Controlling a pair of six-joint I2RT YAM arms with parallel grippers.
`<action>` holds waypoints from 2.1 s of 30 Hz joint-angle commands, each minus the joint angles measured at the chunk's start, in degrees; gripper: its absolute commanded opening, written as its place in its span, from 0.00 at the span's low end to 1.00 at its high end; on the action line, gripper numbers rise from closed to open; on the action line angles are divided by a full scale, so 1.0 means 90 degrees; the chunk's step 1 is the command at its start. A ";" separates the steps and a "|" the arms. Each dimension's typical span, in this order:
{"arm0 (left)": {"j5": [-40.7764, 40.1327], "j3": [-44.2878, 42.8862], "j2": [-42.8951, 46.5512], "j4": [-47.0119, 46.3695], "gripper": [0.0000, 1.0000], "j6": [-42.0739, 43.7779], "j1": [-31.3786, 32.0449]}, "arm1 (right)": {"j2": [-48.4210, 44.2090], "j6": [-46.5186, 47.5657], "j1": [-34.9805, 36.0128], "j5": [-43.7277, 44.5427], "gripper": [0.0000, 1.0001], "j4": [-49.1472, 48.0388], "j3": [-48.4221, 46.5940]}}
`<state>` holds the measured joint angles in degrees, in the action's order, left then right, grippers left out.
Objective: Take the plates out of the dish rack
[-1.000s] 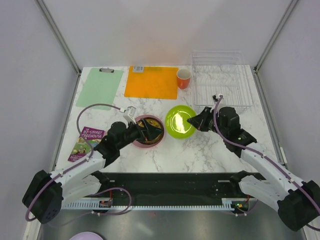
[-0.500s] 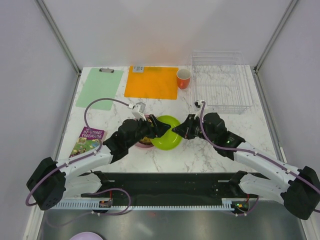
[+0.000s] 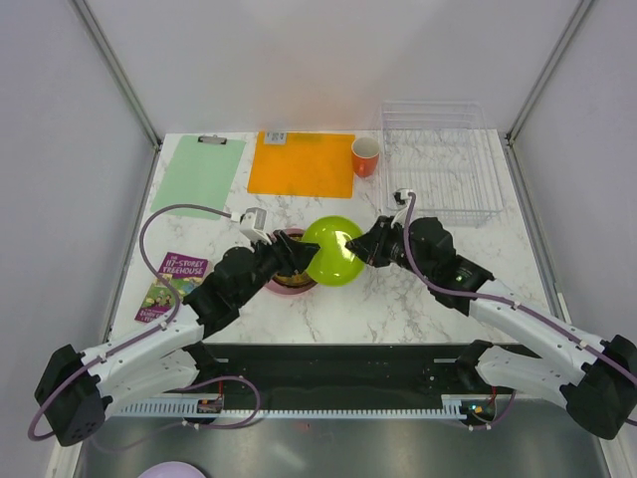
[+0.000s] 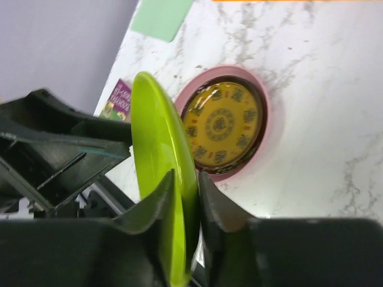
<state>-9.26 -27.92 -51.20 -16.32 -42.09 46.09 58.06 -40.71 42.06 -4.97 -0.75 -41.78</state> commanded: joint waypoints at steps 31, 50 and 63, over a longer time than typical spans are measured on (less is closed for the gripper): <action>0.2493 -0.0929 -0.3059 -0.1390 0.52 0.0487 0.0289 | -0.1441 -0.0388 -0.0386 0.4361 0.57 0.4341 0.0266; 0.3020 -0.1536 -0.5160 -0.1926 0.57 0.0087 0.0778 | -0.2525 -0.1951 -0.0445 0.2145 0.61 0.4275 0.2433; 0.3148 -0.1751 -0.5561 -0.2074 0.56 -0.0060 0.0944 | -0.2565 -0.2049 -0.0435 0.1383 0.54 0.3883 0.2923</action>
<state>17.69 -41.43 -100.40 -31.88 -41.10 53.98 34.70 -58.65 38.02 9.15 34.98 -15.66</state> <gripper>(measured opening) 0.560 0.556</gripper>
